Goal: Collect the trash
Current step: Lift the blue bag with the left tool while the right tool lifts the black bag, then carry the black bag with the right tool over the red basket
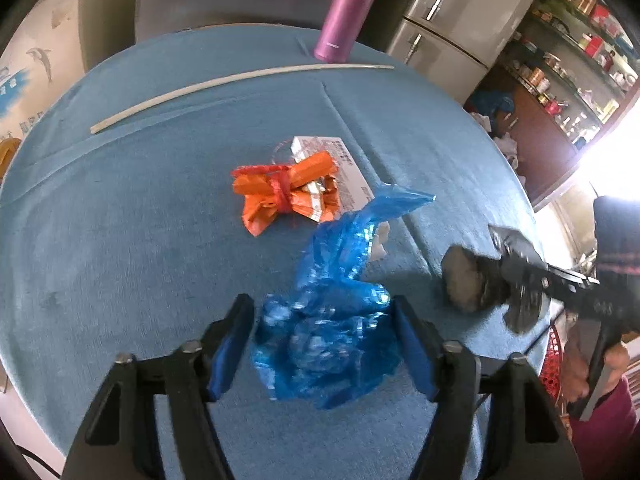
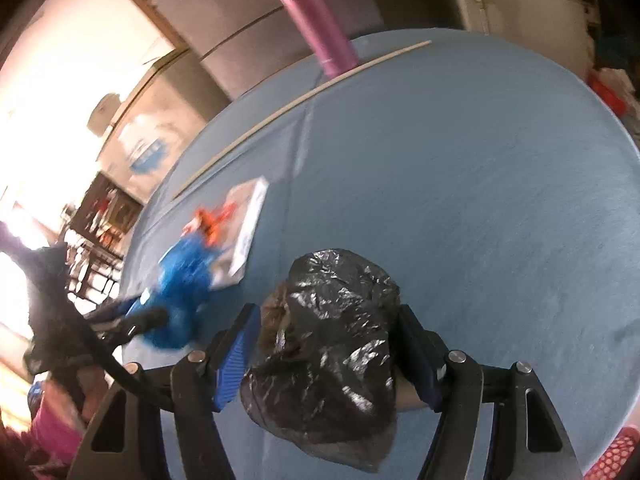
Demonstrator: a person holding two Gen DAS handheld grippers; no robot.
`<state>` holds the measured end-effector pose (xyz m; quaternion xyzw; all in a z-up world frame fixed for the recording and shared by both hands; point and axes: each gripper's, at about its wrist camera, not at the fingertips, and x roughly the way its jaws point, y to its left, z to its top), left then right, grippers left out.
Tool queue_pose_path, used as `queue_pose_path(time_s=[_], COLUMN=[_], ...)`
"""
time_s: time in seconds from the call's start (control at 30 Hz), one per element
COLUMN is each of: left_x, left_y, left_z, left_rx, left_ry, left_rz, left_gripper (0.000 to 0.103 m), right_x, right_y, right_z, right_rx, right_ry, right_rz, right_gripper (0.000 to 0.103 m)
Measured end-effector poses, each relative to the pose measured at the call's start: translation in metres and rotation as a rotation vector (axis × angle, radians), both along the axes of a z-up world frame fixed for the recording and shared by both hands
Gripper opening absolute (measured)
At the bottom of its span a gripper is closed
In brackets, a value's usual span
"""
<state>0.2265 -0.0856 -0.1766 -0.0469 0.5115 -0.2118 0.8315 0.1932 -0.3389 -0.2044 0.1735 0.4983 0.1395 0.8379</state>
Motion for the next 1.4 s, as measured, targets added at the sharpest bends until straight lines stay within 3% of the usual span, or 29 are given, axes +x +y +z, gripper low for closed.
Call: queue_pose_path(time_s=[0.17,0.4,0.7,0.9,0.93,1.07,1.13,1.4], left_x=[-0.006,-0.019,-0.044,-0.059,-0.062,-0.072,-0.076,-0.091], left_y=[-0.010,-0.001,0.007,0.011,0.011,0.008,0.003,-0.020], left_z=[0.001,0.001,0.013,0.020,0.021,0.030,0.035,0.050], left_rx=[0.011,-0.013,-0.016,-0.008,-0.007,0.005,0.027,0.138], left_ry=[-0.018,0.005,-0.015,-0.040,-0.043,-0.069,-0.093,-0.196], left_rz=[-0.013,0.000,0.002,0.001,0.002,-0.005,-0.010,-0.047], left_gripper=[0.065,0.064,0.064,0.064,0.064,0.064,0.064,0.065], right_x=[-0.016,-0.054,-0.074,-0.080,-0.081,-0.084,-0.087,-0.094], right_y=[0.018,0.030,0.054,0.077,0.077,0.074,0.068,0.047], right_z=[0.002,0.014,0.007,0.003,0.002,0.002,0.004,0.006], right_rx=[-0.027,0.034,-0.088,-0.270,-0.284,-0.330,-0.311,-0.276], right_ry=[0.014,-0.023,-0.073,-0.126,-0.132,-0.146,-0.142,-0.107], right_rz=[0.035,0.070,0.109,0.145,0.137,0.111,0.094,0.034], right_gripper=[0.073,0.078,0.081,0.080,0.077,0.045,0.040,0.040])
